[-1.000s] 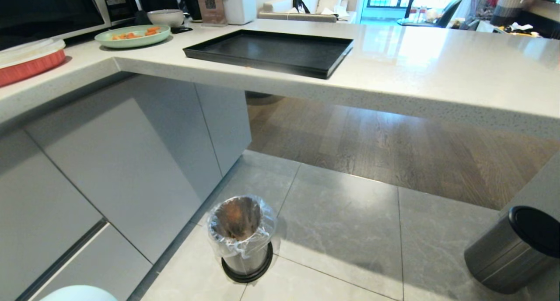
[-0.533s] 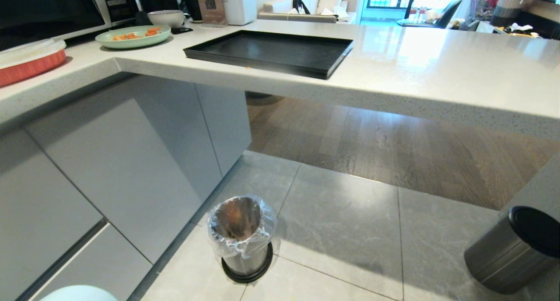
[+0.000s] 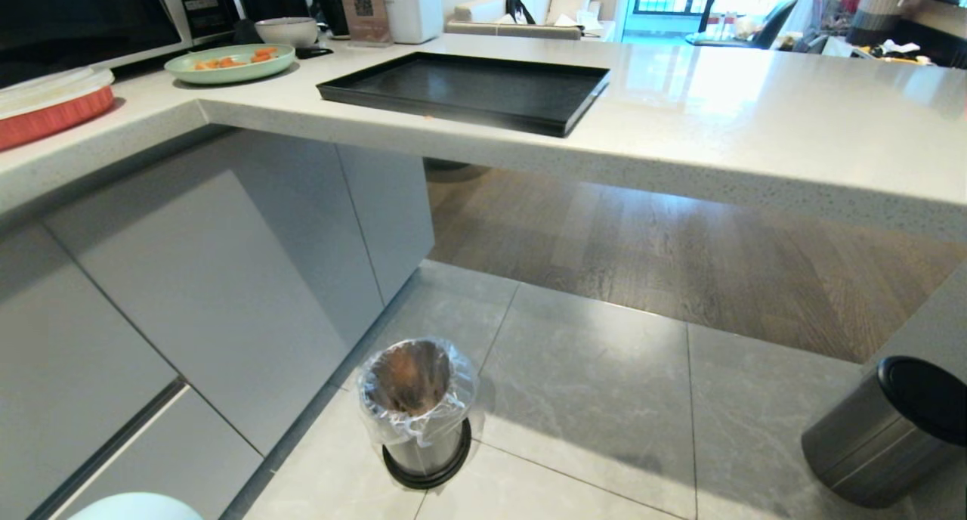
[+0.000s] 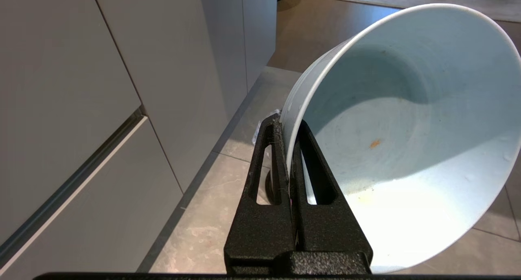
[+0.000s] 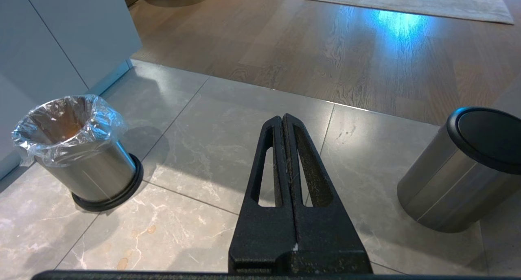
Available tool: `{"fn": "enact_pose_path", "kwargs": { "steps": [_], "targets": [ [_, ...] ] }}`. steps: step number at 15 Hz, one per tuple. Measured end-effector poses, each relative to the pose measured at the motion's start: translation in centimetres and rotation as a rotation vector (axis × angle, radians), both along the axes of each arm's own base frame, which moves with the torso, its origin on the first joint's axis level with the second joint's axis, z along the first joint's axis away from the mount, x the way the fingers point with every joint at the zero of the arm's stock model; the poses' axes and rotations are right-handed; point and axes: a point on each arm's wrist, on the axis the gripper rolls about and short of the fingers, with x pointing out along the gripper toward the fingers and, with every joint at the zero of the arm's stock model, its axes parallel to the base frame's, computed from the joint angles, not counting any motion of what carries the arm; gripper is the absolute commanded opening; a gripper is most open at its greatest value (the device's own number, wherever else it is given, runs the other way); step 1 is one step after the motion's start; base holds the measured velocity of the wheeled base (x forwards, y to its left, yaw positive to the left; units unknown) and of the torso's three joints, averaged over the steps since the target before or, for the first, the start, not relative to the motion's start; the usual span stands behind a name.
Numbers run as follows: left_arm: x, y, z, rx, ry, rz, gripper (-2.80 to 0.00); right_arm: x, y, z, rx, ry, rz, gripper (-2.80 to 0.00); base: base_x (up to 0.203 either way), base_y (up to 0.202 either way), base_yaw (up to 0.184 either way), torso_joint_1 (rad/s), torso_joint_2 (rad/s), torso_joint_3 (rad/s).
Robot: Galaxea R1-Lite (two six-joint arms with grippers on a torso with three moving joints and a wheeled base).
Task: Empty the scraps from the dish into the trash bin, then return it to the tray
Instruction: Put the bowl back to the table
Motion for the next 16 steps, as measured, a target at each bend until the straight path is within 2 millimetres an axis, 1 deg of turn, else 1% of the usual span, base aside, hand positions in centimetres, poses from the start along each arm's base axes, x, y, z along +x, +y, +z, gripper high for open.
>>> {"fn": "enact_pose_path", "kwargs": {
  "steps": [16],
  "targets": [
    [0.0, 0.0, 0.0, 0.0, 0.0, 0.0, -2.8, 0.0, 0.0, 0.0, -0.003, 0.0, 0.0, -2.8, 0.0, 0.0, 0.0, 0.0, 0.0, 0.0]
  ]
}}
